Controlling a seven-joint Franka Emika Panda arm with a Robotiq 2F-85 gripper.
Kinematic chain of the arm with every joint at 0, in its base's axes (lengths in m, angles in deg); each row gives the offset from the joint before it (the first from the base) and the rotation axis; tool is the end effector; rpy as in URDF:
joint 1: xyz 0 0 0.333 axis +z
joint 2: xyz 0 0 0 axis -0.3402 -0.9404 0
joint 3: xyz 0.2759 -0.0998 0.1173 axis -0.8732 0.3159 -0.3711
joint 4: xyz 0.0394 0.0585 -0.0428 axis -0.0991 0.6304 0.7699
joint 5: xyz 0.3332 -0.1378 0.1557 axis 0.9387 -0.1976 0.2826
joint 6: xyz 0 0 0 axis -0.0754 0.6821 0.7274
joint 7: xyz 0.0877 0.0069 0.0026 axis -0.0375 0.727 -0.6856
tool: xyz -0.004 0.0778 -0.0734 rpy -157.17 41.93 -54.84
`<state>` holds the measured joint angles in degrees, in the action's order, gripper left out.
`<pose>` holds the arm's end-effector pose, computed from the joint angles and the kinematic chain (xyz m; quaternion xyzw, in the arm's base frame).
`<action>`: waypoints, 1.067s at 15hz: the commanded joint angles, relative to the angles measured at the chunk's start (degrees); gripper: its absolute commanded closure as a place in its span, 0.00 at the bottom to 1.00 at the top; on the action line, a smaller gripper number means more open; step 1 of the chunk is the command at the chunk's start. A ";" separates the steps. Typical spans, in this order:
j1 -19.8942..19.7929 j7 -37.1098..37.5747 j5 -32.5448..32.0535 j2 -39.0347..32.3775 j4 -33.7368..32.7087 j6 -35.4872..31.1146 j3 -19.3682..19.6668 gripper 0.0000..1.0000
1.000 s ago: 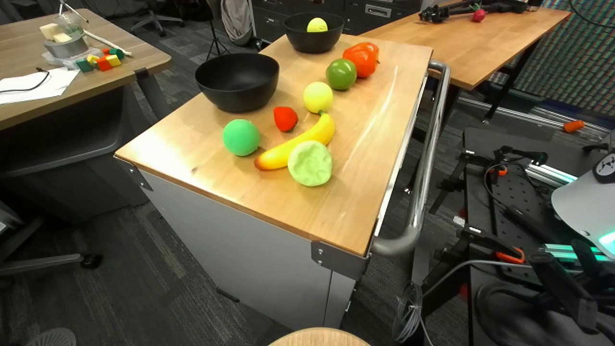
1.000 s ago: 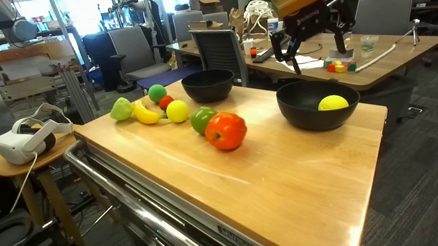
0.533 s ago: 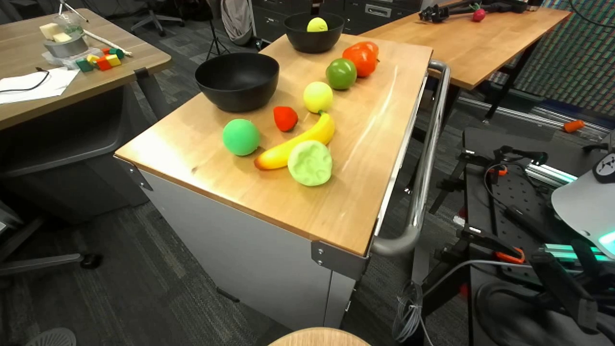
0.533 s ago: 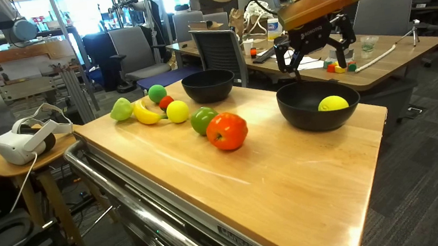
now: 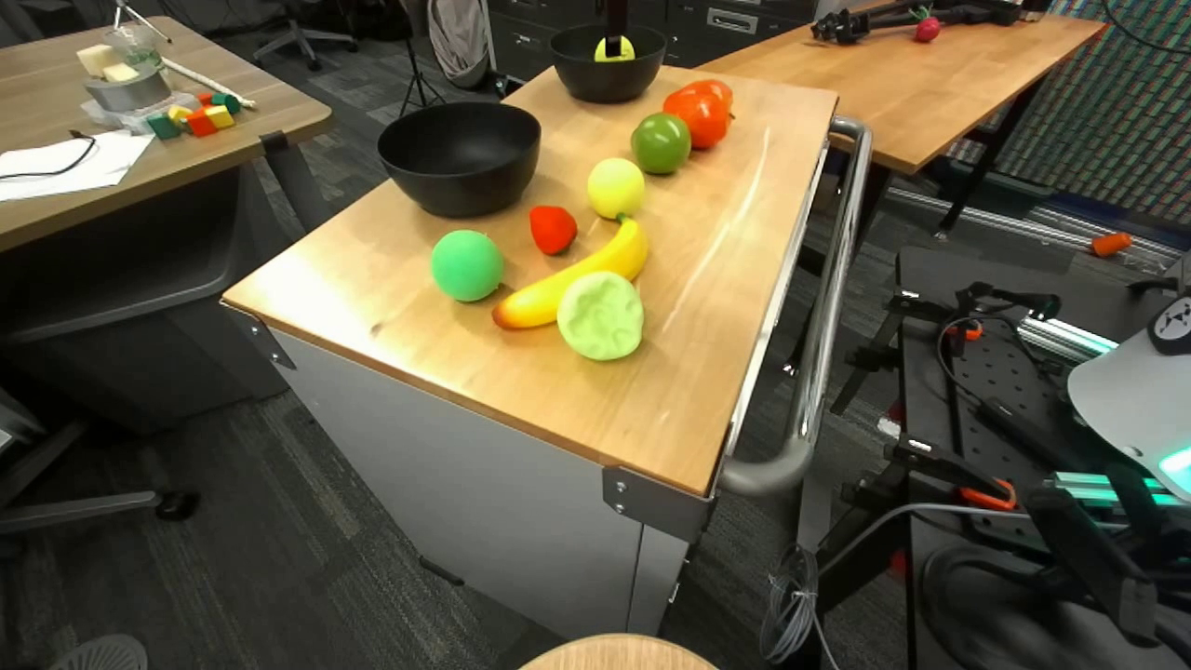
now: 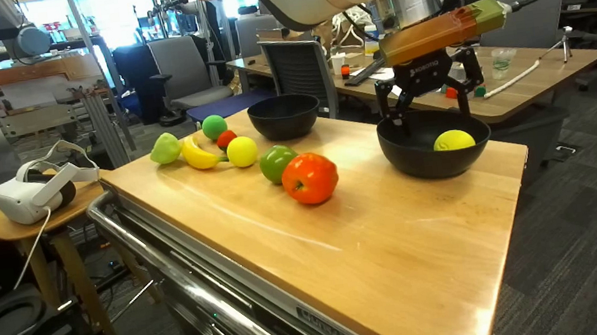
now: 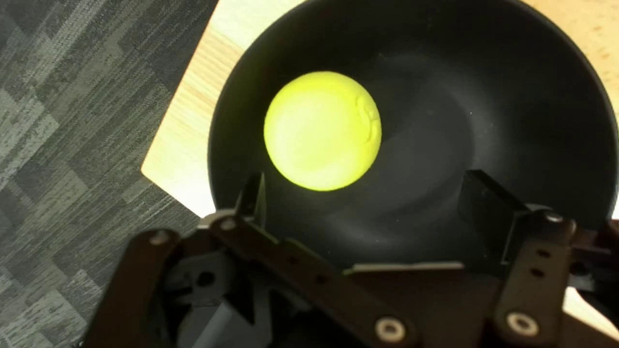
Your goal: Remove the fruits and vegetables from the black bowls and place them on the countertop
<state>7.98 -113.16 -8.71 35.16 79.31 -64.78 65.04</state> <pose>0.6767 -0.2434 0.3388 0.9459 0.2803 0.0136 0.1627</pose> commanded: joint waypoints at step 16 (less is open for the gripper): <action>0.44 5.02 -8.00 -0.77 -0.48 1.73 -0.10 0.70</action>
<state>7.77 -109.72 -14.89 33.41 79.80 -63.91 65.08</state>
